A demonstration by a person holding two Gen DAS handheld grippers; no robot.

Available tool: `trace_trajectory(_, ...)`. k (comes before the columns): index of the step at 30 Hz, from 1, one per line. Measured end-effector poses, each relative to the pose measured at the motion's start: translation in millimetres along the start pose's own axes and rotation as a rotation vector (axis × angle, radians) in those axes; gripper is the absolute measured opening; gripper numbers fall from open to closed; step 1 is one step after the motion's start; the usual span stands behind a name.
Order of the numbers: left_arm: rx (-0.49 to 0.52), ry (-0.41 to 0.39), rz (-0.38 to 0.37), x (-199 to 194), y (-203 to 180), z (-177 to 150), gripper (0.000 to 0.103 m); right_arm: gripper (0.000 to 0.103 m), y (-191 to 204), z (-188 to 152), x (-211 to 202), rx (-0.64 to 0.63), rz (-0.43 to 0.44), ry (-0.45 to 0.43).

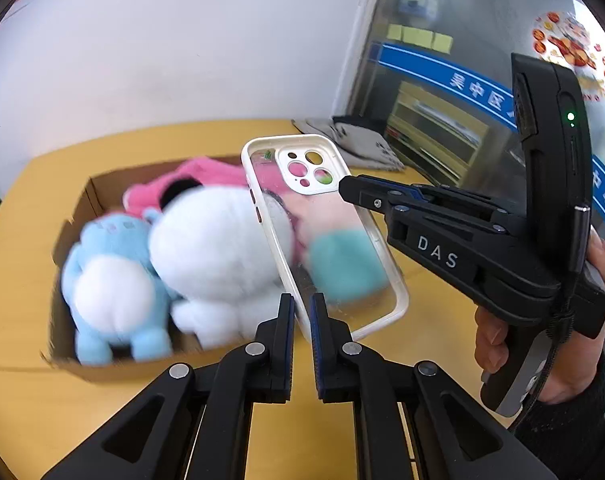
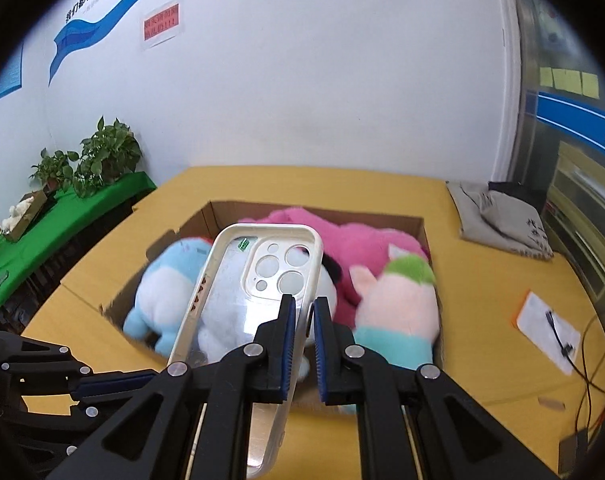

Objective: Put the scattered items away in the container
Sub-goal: 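Lift the phone case over the box and drop it onto the plushes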

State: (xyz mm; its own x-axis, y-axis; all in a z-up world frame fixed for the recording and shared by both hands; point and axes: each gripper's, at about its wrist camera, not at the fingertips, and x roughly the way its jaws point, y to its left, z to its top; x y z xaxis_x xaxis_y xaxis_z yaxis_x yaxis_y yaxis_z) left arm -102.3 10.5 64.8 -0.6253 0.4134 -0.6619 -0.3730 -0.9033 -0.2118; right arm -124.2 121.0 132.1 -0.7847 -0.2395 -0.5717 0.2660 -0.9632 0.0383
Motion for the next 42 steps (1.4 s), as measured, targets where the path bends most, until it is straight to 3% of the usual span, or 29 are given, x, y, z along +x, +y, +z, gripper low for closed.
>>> trace_trajectory(7, -0.031, -0.009, 0.014, 25, 33, 53, 0.007, 0.008, -5, 48, 52, 0.002, 0.019, 0.0)
trace_trajectory(13, -0.071, 0.062, 0.001, 82, 60, 94, 0.007, 0.008, -25, 75, 118, 0.02, -0.002, 0.052)
trace_trajectory(18, -0.097, 0.154, 0.022, 132, 74, 101, 0.007, 0.008, -41, 69, 176, 0.039, -0.023, 0.154)
trace_trajectory(23, -0.093, 0.166, 0.017, 139, 75, 100, 0.008, 0.008, -52, 46, 204, 0.054, -0.019, 0.236)
trace_trajectory(27, -0.085, 0.159, 0.052, 130, 70, 100, 0.012, 0.009, -52, 41, 199, 0.073, -0.013, 0.232)
trace_trajectory(28, -0.09, 0.155, 0.059, 127, 70, 101, 0.015, 0.01, -52, 42, 194, 0.083, -0.008, 0.22)
trace_trajectory(29, -0.096, 0.149, 0.063, 123, 70, 100, 0.03, 0.013, -52, 42, 189, 0.089, 0.001, 0.209)
trace_trajectory(30, -0.1, 0.145, 0.061, 118, 71, 99, 0.05, 0.029, -52, 43, 183, 0.094, 0.008, 0.198)
trace_trajectory(31, -0.098, 0.14, 0.064, 113, 71, 98, 0.055, 0.053, -52, 44, 173, 0.103, 0.014, 0.177)
trace_trajectory(33, -0.085, 0.111, 0.082, 96, 69, 93, 0.063, 0.077, -53, 43, 155, 0.116, 0.022, 0.138)
trace_trajectory(39, -0.058, 0.013, 0.14, 33, 63, 57, 0.092, 0.078, -47, 23, 86, 0.136, 0.014, 0.065)
trace_trajectory(42, -0.025, -0.031, 0.224, 16, 61, 36, 0.095, 0.078, -33, 9, 59, 0.115, -0.008, 0.047)
